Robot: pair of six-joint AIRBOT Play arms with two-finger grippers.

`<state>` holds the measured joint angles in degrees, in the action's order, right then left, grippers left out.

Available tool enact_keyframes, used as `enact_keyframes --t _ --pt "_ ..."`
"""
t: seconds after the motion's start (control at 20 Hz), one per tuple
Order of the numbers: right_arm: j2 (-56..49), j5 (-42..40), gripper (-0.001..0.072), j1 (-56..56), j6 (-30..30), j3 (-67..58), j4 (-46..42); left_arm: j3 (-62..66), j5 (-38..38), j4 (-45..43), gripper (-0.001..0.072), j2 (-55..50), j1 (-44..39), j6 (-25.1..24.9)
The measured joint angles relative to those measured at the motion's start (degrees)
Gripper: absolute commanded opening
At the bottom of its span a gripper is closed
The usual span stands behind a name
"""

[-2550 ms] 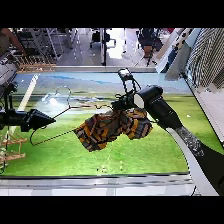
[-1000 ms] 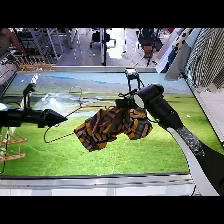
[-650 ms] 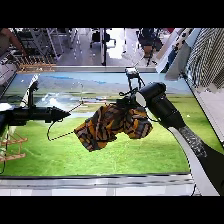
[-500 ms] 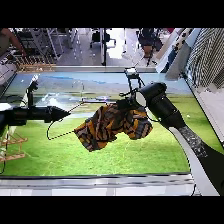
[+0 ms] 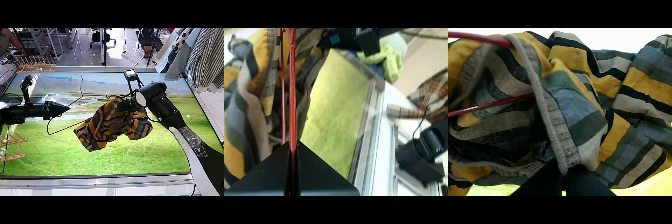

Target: Fold the clothes and pants, and hang the long-sleeved shirts on hangers.

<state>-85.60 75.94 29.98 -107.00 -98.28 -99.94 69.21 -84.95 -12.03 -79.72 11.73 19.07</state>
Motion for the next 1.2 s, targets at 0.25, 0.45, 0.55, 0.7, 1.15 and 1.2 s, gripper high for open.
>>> enact_keyframes --t 0.25,0.45,0.55,0.7,1.15,1.2 --pt "0.2 -1.2 0.0018 0.3 2.0 -2.3 4.4 0.0 -0.9 -4.1 0.001 0.0 -3.2 -0.7" --pt "0.5 2.1 0.0018 3.5 6.6 -5.7 8.0 0.0 -1.0 -4.7 0.0011 0.0 -5.0 -1.5" --pt "1.4 3.3 0.0018 5.7 7.7 -6.8 8.7 0.0 -0.9 -3.6 0.0011 0.0 -5.3 -2.4" --pt "3.4 3.4 0.0018 8.2 8.4 -7.4 9.3 0.0 -0.8 1.5 0.001 0.0 -5.5 -6.9" --pt "7.5 -1.9 0.0019 10.3 23.0 -7.8 10.3 0.0 -8.8 12.7 0.001 -5.0 -6.2 -16.5" --pt "7.7 -2.1 0.0018 10.3 25.2 -7.8 10.4 0.0 -10.1 13.0 0.0011 -5.8 -6.2 -16.5"
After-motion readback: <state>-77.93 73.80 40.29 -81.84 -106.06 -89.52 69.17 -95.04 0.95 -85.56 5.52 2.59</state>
